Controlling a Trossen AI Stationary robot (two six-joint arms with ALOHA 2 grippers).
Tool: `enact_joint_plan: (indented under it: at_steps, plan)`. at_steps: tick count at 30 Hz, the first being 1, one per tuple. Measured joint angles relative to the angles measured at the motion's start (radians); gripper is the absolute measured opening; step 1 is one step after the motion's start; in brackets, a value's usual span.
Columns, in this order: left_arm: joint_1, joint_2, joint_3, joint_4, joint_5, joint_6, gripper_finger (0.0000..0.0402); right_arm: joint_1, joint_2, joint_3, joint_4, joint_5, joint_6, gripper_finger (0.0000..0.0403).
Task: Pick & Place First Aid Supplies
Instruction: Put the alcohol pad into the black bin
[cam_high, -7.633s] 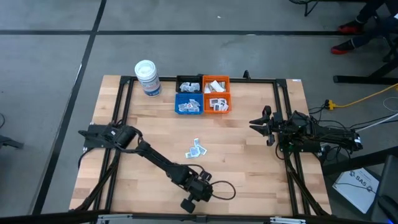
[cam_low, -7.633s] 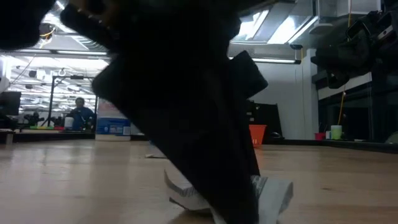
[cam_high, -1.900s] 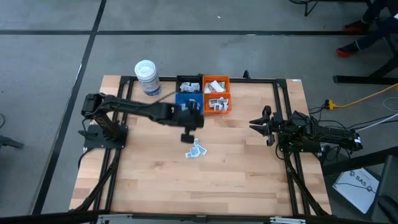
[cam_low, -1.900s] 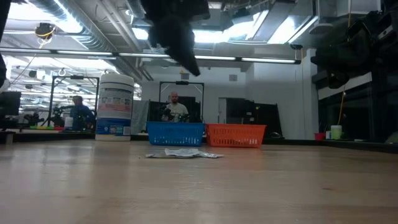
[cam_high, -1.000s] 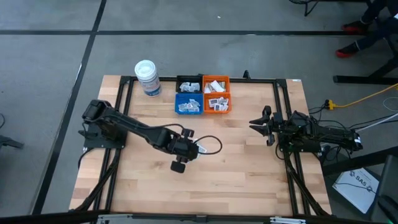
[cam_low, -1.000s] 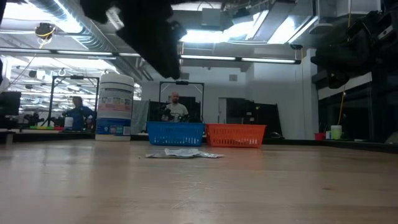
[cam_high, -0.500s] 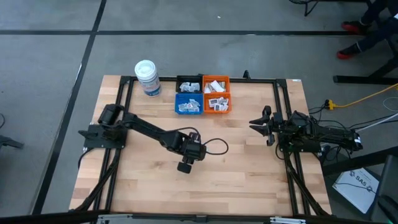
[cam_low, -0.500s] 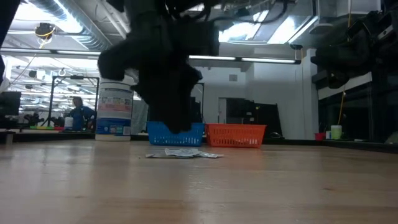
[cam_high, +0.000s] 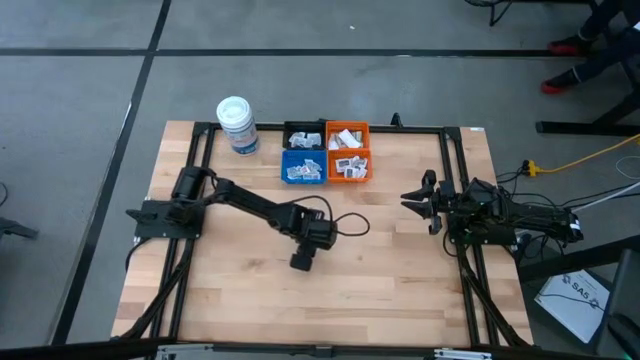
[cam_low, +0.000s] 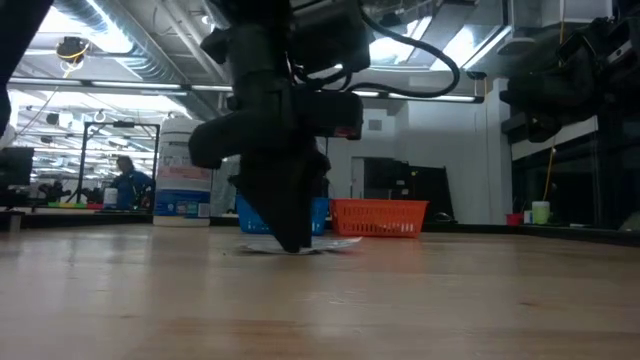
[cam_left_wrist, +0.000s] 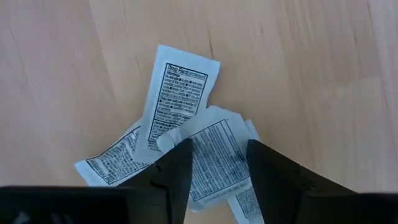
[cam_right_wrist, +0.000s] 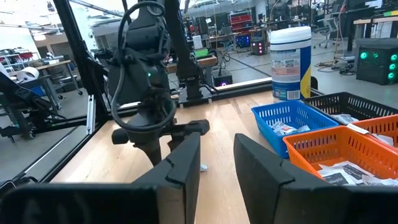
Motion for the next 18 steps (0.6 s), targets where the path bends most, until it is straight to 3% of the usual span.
enact_joint_plan:
  at_steps: [6,14,18]
  plan:
    - [0.012,0.005,0.001,0.030,0.036,-0.021,0.0133,0.000,0.000,0.000,0.000,0.000,0.000,0.0100]
    - [0.007,0.005,-0.032,0.113,0.050,-0.085,0.0019,0.000,0.000,0.000,0.000,0.000,0.000,0.0100]
    - [0.003,-0.001,-0.042,0.128,0.079,-0.109,0.0008,0.000,0.000,0.000,0.000,0.000,0.000,0.0100]
